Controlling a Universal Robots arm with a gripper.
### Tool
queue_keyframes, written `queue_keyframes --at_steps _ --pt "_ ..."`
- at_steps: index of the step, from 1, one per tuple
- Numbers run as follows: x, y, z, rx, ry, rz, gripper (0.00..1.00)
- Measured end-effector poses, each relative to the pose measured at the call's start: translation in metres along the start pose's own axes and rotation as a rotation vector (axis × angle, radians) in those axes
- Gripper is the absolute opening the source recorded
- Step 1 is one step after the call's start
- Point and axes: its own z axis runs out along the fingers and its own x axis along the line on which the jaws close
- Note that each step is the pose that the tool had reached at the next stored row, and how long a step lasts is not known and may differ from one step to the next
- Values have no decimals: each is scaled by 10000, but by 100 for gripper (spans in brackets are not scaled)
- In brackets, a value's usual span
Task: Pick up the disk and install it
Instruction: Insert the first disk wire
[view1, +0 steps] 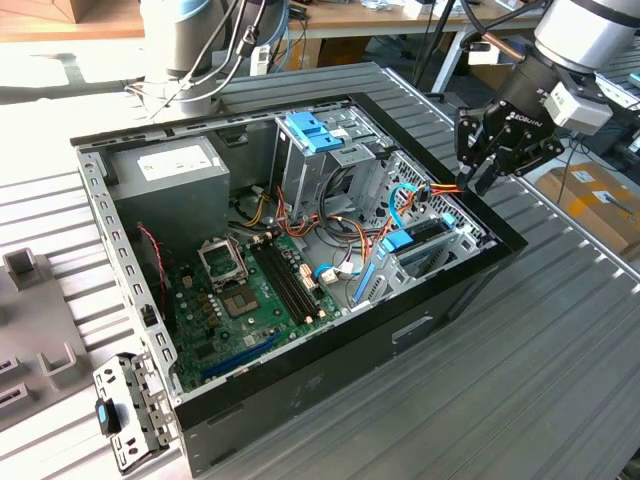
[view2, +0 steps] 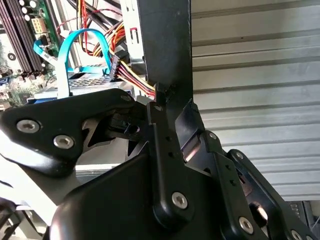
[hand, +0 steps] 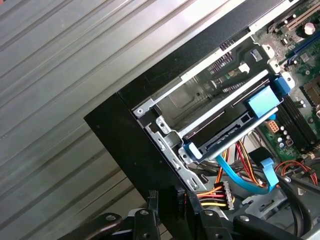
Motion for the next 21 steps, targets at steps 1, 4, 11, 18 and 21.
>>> queue_keyframes --at_steps 1,4,11,18,21 --pt "1 -1 2 -2 0 -35 36" --pt "2 -1 10 -2 0 -43 36" --pt "2 -1 14 -2 0 -49 36" --pt "2 -1 14 -3 1 -51 17" --pt "2 -1 14 -2 0 -53 17"
